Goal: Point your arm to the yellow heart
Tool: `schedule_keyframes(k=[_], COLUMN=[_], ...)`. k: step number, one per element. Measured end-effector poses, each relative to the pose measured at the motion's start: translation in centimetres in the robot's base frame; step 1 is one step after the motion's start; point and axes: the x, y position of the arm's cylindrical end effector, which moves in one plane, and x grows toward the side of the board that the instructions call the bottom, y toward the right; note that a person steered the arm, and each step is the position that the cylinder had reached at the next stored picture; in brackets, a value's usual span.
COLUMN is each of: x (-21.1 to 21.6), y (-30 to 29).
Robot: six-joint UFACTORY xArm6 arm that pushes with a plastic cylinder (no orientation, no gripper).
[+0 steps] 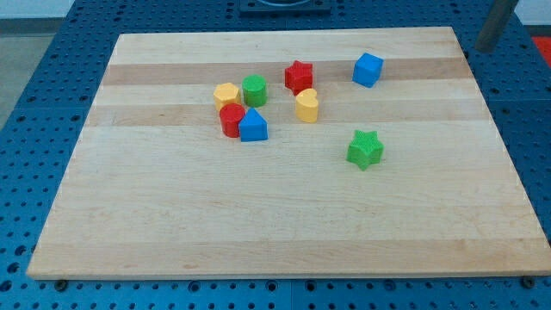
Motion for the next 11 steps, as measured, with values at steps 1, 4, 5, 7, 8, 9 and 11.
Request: schedule_keyframes(k=[1,4,5,7,8,9,11], x=[0.0,5.4,7.6,11.9,14.0,14.6,14.2], y=[0.0,-3.5,-6.2,-14.0,-15.9,-19.5,-25.6])
